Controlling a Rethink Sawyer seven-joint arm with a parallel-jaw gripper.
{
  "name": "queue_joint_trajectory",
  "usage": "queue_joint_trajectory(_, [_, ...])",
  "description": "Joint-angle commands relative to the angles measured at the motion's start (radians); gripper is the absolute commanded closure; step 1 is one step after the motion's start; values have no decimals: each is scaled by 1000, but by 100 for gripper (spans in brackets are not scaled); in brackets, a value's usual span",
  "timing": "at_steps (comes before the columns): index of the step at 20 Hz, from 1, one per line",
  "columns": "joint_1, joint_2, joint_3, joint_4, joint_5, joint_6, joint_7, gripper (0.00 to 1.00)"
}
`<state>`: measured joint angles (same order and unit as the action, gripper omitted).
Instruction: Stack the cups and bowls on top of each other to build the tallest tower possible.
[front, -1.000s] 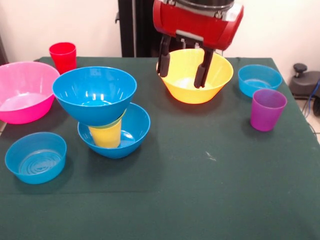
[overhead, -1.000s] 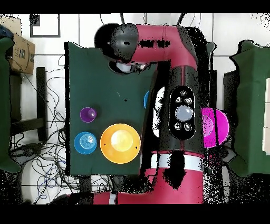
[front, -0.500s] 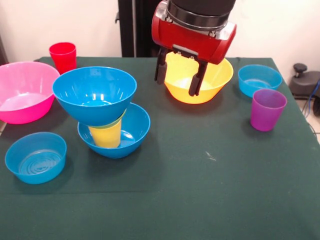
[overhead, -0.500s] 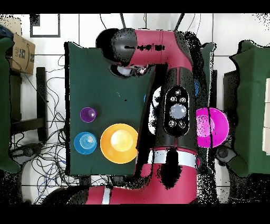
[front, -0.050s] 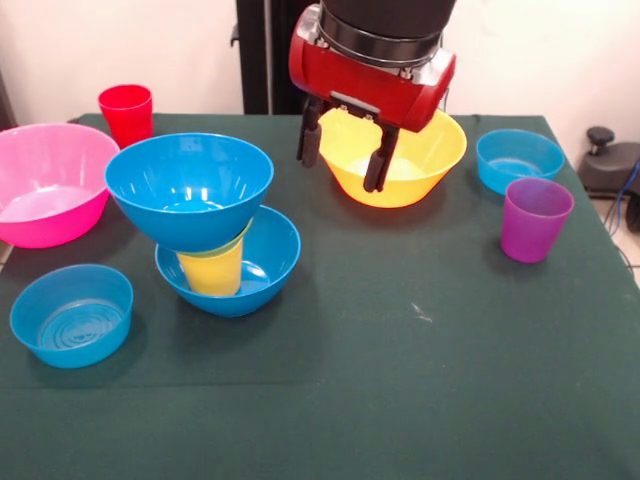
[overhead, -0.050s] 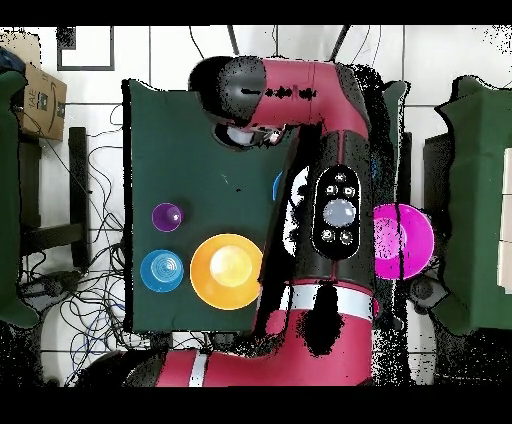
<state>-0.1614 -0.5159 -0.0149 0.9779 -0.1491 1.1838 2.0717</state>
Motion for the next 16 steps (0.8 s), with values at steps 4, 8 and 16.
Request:
queue_joint_trajectory(4, [40,7,-8,3,27,13,180,0])
queue_joint_trajectory(8, [46,11,-21,-2,41,15,172,0])
queue_joint_trajectory(16, [55,12,-38,-2,61,17,155,0])
